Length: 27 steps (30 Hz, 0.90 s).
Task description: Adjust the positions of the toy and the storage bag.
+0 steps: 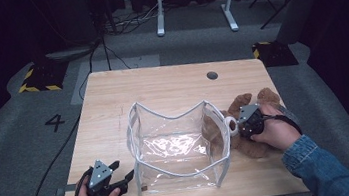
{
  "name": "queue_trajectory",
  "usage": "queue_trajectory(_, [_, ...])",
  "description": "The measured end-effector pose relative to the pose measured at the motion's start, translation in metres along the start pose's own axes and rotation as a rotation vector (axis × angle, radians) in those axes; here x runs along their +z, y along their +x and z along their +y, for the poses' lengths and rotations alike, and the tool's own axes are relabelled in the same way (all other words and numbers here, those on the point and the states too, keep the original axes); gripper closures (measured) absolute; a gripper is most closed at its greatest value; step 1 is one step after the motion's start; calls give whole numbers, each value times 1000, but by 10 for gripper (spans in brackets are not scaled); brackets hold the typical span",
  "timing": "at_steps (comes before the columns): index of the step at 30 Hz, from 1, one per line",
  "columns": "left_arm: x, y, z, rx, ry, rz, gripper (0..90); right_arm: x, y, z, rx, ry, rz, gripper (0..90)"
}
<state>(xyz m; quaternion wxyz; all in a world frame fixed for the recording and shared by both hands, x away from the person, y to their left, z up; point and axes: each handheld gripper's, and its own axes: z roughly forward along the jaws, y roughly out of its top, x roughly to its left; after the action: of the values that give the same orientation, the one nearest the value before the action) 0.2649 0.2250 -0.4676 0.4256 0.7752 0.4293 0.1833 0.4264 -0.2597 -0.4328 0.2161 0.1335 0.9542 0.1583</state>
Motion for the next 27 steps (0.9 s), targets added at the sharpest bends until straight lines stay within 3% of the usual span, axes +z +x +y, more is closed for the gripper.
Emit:
queue_trajectory(4, [1, 0, -1, -8, 1, -4, 376, 3, -1, -1, 22, -11, 19, 518])
queue_trajectory(8, [0, 1, -1, -6, 1, -4, 375, 1, 0, 2, 35, 13, 15, 669])
queue_trajectory(11, [0, 2, -1, -9, 1, -4, 376, -1, -1, 2, 71, -2, 11, 742])
queue_trajectory(13, [-1, 2, -1, -7, -1, -4, 375, -7, -6, -2, 109, -49, 5, 766])
queue_trajectory(15, [0, 2, -1, -16, -7, -9, 376, -14, -7, -9, 185, -110, 21, 779])
queue_trajectory(19, [0, 3, 0, -24, -15, -5, 376, -29, -7, -22, 256, -212, 14, 783])
queue_trajectory(23, [1, 2, 2, -17, -21, -7, 375, -49, -11, -35, 333, -349, 30, 784])
queue_trajectory(27, [4, 2, 3, -21, -27, -16, 374, -65, -15, -44, 444, -478, 57, 783])
